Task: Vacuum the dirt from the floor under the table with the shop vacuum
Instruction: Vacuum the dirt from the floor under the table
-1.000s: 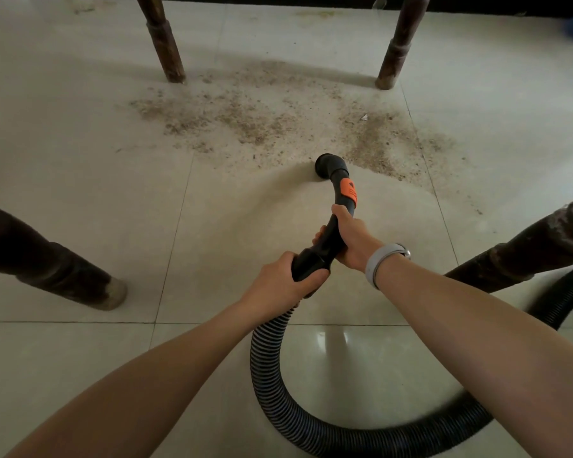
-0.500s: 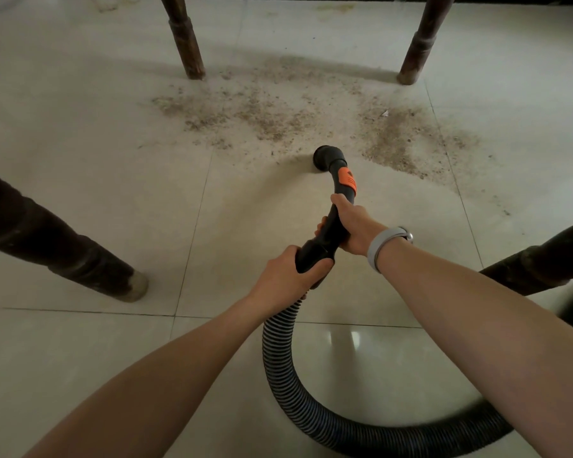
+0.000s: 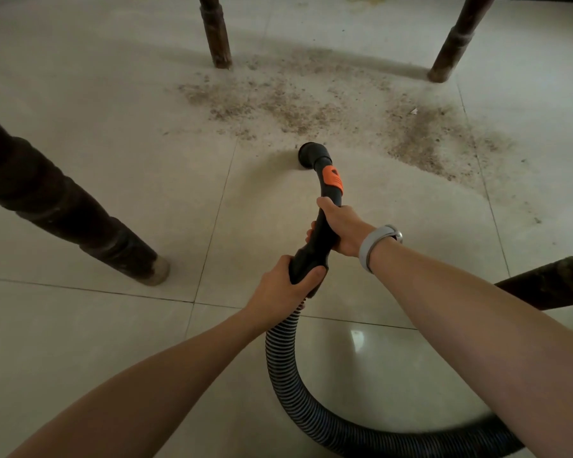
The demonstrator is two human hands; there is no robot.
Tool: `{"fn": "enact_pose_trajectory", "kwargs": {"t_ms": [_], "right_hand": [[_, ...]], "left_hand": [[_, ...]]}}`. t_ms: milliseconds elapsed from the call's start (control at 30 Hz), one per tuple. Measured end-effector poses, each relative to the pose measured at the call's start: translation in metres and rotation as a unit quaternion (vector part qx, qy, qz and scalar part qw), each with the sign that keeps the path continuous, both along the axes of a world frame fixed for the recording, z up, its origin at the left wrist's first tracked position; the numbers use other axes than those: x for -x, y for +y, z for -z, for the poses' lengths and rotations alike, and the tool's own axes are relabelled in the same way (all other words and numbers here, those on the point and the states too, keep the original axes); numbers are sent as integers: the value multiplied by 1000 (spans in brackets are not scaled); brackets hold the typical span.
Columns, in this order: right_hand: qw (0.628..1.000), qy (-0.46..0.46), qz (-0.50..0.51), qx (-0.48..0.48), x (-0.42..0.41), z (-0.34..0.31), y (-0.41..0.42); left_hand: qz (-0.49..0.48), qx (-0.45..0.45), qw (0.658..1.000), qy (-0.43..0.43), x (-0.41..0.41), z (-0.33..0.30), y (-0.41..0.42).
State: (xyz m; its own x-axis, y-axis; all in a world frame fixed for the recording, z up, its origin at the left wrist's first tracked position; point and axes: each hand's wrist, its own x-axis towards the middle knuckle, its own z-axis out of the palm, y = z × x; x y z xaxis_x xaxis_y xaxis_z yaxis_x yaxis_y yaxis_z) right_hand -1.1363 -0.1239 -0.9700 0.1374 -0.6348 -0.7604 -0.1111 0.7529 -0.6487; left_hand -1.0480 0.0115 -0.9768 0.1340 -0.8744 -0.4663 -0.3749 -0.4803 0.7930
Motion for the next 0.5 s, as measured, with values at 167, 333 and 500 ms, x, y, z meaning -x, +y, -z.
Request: {"fn": "enact_pose_trajectory", "kwargs": {"t_ms": [167,333,500], "right_hand": [[999,1,-32,-1,-20,0,7],[997,-10,-71,-1,-45,-3,14],[994,-36,-102,0,-76,-6,22]], "left_hand": [[-22,-33,999,29,-13,1,8],[-79,-46,994,59,-27,-1,19],[-166,-42,981,95,-53,-3,29]]}}
